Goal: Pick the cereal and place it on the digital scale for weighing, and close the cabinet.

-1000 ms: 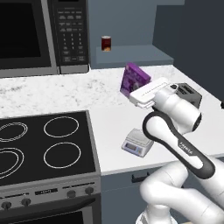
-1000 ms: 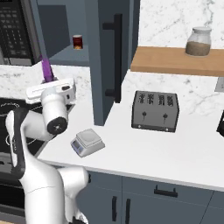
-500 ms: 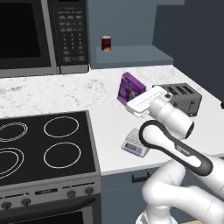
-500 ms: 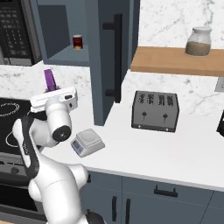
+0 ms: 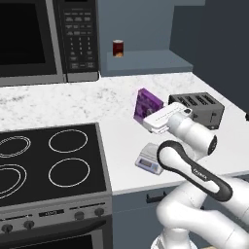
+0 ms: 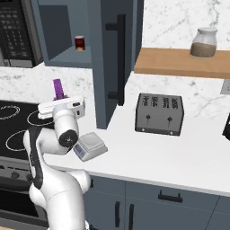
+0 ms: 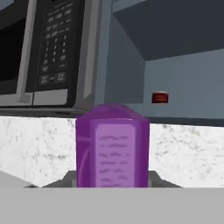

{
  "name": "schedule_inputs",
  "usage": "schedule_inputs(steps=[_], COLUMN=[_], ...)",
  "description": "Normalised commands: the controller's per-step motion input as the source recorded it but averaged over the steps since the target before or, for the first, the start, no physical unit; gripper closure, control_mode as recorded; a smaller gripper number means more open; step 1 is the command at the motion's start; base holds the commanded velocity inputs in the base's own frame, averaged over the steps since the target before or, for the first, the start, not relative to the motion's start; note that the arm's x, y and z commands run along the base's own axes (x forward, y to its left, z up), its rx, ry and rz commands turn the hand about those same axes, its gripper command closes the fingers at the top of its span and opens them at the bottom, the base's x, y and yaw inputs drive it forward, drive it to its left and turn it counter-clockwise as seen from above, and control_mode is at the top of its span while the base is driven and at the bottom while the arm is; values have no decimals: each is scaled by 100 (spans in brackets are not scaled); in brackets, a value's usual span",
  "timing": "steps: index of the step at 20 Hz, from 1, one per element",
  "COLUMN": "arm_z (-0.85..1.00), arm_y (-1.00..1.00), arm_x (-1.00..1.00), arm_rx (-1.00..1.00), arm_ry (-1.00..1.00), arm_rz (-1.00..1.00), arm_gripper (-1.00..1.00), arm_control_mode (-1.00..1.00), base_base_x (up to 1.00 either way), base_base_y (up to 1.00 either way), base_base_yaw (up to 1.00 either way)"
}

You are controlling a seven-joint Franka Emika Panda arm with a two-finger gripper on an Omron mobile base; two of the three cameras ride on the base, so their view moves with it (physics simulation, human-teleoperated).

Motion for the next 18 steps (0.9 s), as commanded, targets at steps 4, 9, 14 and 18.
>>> schedule_inputs(steps=[4, 9, 14, 18], arm_z=[0, -6, -40, -65], arm_y=[-35, -23, 29, 76], arm_x=[0, 2, -18, -33], arm_rx=[-2, -4, -5, -14], arm_ry=[13, 9, 1, -3], arm_rz=[6, 7, 13, 8], arm_gripper=[100, 100, 100, 100], arm_control_mode=[-100, -100, -100, -100], base_base_x=[0, 0, 0, 0], base_base_y=[0, 0, 0, 0], base_base_yaw=[0, 0, 0, 0])
